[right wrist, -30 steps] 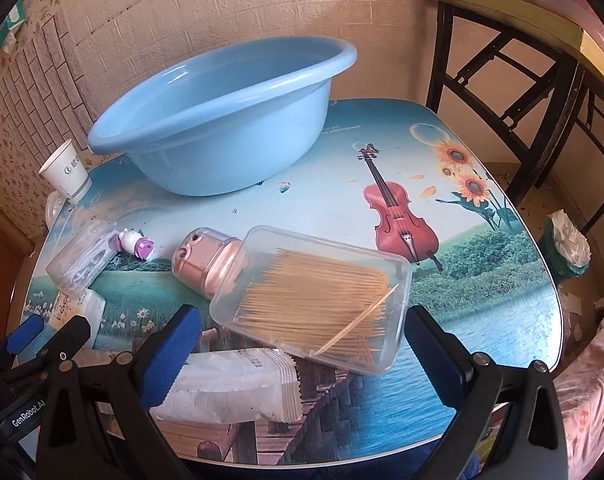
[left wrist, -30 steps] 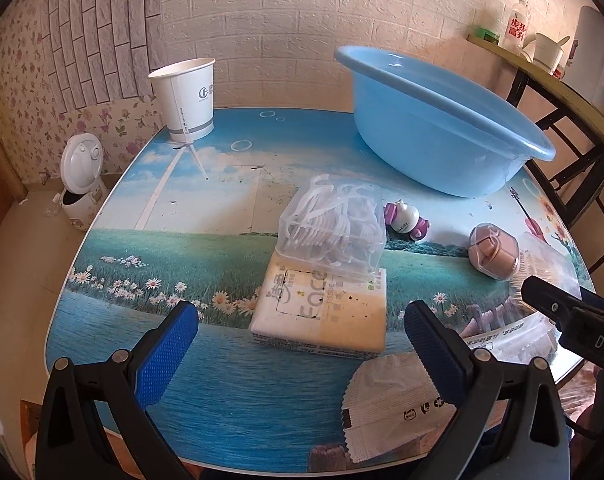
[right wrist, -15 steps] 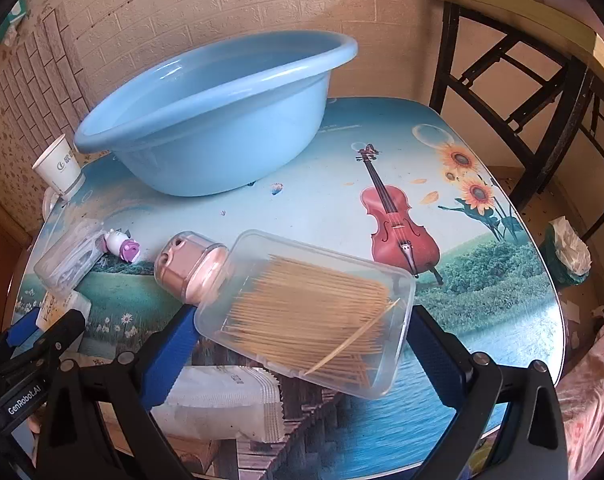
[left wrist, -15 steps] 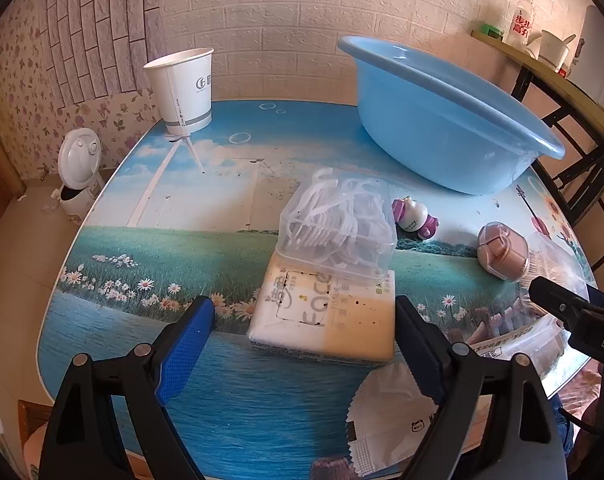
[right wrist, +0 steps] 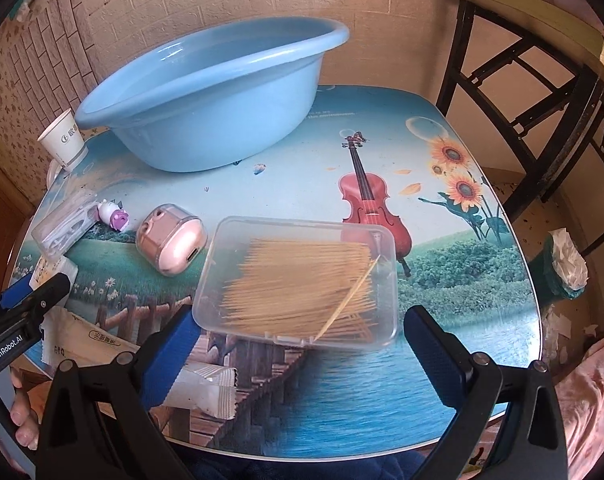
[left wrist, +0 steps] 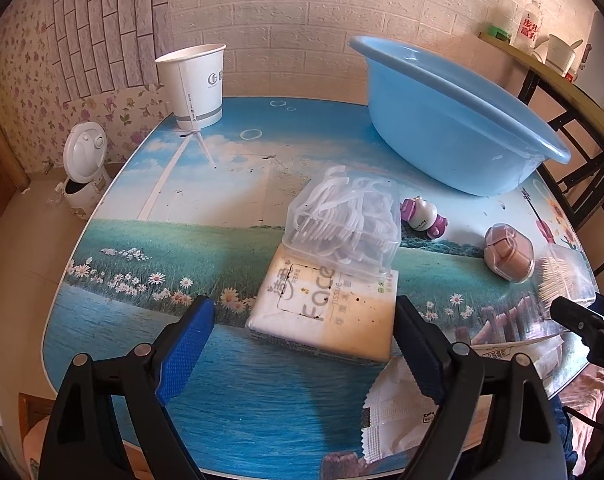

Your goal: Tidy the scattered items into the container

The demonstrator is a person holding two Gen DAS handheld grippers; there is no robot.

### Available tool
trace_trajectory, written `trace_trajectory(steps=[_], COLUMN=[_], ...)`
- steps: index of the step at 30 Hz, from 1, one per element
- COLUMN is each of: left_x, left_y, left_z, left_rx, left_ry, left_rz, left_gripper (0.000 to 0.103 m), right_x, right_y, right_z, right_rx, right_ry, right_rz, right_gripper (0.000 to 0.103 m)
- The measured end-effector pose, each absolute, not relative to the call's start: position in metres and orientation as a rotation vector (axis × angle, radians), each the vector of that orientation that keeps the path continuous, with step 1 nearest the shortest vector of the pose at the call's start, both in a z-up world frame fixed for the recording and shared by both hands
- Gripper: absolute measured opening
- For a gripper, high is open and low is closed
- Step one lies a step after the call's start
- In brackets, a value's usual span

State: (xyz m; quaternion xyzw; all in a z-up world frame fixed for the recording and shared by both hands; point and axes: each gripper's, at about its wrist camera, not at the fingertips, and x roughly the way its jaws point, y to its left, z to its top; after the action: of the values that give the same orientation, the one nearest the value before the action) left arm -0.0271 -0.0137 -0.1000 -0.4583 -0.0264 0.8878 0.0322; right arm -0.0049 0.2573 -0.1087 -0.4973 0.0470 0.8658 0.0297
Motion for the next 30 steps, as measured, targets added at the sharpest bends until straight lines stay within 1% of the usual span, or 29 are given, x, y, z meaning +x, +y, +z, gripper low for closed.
trace_trajectory(steps=[8, 12, 14, 15, 16, 20, 23, 24, 25, 28, 30], left_x=[-0.028, -0.031, -0.033, -0.034, -0.034, -0.034, -0.035, -0.035, -0.035, -0.035, -0.034], left_y=[-0.008, -0.007, -0.007, -0.006, -0.005, -0.003, -0.003, -0.003, -0.003, -0.005, -0.004], left_z=[-0.098, -0.098, -0.098, -0.099, -0.099, -0.098, -0.097, -0.096, -0.096, -0.091, -0.087], left_rx=[-1.405, -1.398, -1.391, -1.384, -1.379, -1.347, -1.348, -1.348, -1.349, -1.353, -1.344], left_ry=[-0.047, -0.021, -0.017, -0.009, 0.007, 0.032, 0.039, 0.035, 0.028, -0.017, -0.003], left_rz=[2.724, 2.729, 2.732, 2.735, 2.741, 2.728, 2.726, 2.724, 2.724, 2.702, 2.707], left_gripper=[0.088, 0.088, 0.086, 0.083, 0.078, 0.067, 0.066, 0.066, 0.065, 0.065, 0.065], right_x=[-0.009, -0.015, -0.018, -0.02, -0.023, -0.029, -0.029, -0.03, -0.029, -0.03, -0.03], right_y=[0.253, 0.249, 0.25, 0.25, 0.251, 0.251, 0.253, 0.253, 0.252, 0.254, 0.255], right_z=[-0.107, -0.11, -0.111, -0.111, -0.111, -0.115, -0.115, -0.114, -0.113, -0.112, -0.111], right_rx=[-1.523, -1.517, -1.508, -1.507, -1.505, -1.5, -1.482, -1.478, -1.469, -1.469, -1.471], right_ry=[0.136, 0.163, 0.181, 0.183, 0.182, 0.159, 0.154, 0.142, 0.127, 0.133, 0.143], right_rz=[2.671, 2.666, 2.668, 2.669, 2.669, 2.667, 2.683, 2.683, 2.686, 2.703, 2.708], right_gripper=[0.102, 0.102, 0.102, 0.102, 0.102, 0.102, 0.102, 0.099, 0.093, 0.093, 0.093])
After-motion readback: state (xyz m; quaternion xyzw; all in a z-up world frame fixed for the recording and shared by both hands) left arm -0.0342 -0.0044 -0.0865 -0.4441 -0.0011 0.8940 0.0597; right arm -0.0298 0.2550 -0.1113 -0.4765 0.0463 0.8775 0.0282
